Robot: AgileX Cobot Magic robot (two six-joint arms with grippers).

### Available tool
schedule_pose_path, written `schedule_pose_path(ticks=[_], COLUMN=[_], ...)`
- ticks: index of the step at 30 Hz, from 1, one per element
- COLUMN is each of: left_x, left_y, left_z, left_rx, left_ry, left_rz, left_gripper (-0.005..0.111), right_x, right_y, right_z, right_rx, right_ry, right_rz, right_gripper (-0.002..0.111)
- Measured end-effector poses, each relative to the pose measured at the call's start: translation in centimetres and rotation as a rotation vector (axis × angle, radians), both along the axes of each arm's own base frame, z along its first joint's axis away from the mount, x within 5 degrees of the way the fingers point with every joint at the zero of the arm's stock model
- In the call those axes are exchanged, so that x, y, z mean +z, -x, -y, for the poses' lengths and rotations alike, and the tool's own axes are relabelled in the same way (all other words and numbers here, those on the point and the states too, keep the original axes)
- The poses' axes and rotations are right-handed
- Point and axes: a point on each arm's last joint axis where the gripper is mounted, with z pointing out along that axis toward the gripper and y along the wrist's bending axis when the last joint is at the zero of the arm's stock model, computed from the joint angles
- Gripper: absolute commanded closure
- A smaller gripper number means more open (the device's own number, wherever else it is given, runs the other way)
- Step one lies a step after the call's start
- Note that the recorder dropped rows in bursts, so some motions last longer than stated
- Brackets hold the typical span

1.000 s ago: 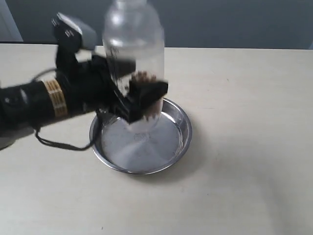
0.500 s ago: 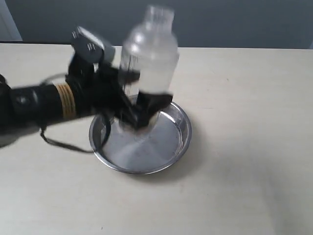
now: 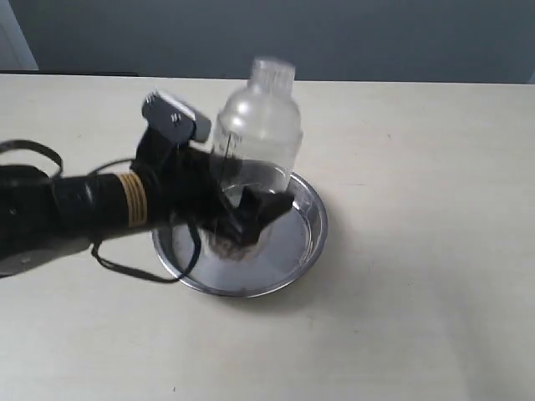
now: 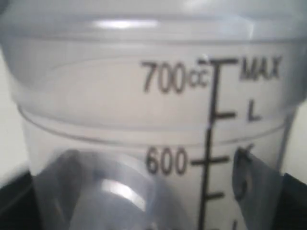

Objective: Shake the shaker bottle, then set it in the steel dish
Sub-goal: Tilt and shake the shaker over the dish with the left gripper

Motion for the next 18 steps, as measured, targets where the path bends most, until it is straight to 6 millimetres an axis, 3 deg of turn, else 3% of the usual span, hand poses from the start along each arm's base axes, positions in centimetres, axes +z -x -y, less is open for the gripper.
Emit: schedule_pose_path(ticks=[3, 5, 7, 11, 13, 14, 18], left_x=[6.4, 7.9, 6.3, -2.5, -3.0, -1.8, 7.3], left_y=[0.6, 0.8, 0.1, -0.8, -0.1, 0.1, 0.9], left_z=[-0.1, -0.4, -0.6, -0.8, -0.9, -0.8, -0.7], left_rx=[-0.021, 0.011, 0.072, 0.141, 0.088, 0.063, 0.047], left_ry=[0.117, 0.158, 0.156, -0.055, -0.124, -0.112, 0.074], left_rz=[0.236, 0.303, 0.246, -0.108, -0.136, -0.094, 0.209], left_gripper=[0.106, 0.106, 0.106, 0.106, 0.106, 0.106, 0.106], right_x=[0.0, 0.0, 0.0, 0.0, 0.0, 0.0, 0.0], right_y=[0.0, 0.0, 0.0, 0.0, 0.0, 0.0, 0.0], right_z=[0.0, 0.0, 0.0, 0.0, 0.0, 0.0, 0.0], right_rx=[0.000, 0.000, 0.000, 0.000, 0.000, 0.000, 0.000], right_ry=[0.000, 0.000, 0.000, 0.000, 0.000, 0.000, 0.000], right_rz=[0.000, 0.000, 0.000, 0.000, 0.000, 0.000, 0.000], right_gripper=[0.109, 0.109, 0.109, 0.109, 0.109, 0.109, 0.109])
